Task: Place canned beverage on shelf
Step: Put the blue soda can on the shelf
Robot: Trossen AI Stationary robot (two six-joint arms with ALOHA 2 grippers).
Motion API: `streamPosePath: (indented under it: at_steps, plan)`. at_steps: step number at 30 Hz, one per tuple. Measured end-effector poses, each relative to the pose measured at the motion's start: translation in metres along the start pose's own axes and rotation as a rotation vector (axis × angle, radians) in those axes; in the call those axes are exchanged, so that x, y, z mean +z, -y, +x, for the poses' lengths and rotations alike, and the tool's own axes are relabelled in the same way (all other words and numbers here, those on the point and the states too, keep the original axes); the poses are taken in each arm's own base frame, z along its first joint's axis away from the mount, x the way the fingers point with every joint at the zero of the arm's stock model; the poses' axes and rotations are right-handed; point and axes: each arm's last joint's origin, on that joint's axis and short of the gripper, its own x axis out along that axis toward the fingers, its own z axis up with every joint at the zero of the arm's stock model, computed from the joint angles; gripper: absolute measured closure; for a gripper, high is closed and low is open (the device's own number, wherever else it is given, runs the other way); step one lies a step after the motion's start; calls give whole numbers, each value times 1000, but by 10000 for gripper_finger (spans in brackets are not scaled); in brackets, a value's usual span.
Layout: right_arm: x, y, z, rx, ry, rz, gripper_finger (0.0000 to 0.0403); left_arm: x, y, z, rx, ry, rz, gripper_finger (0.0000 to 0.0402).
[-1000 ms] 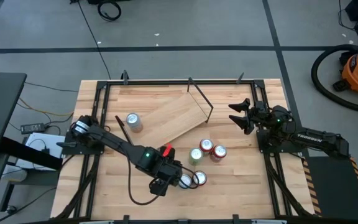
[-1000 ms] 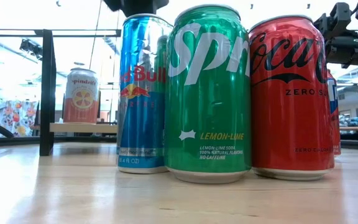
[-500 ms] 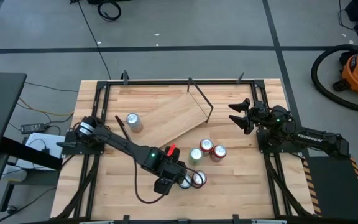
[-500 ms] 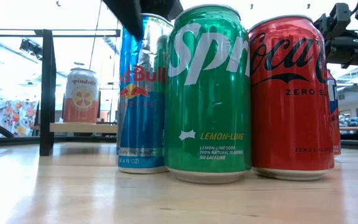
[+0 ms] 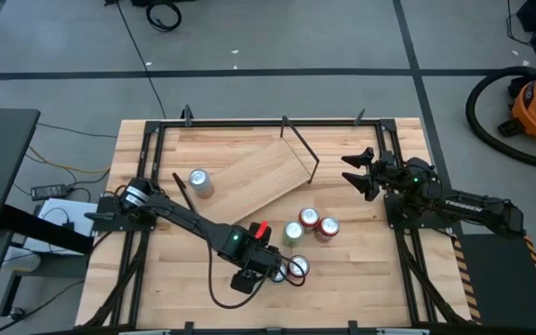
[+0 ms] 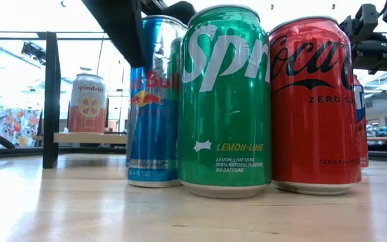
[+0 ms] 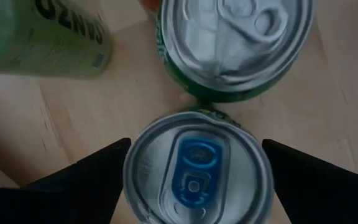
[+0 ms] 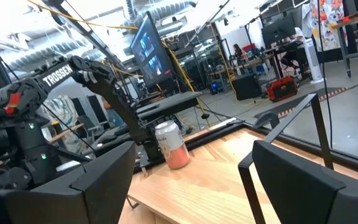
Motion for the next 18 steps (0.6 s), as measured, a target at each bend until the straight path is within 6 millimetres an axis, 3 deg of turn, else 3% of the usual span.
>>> streamPosePath:
  at_steps: [18]
  plan:
    - [0,0,0,-1,-1,4,69,-2,-1,0,-4,-18,-30,138]
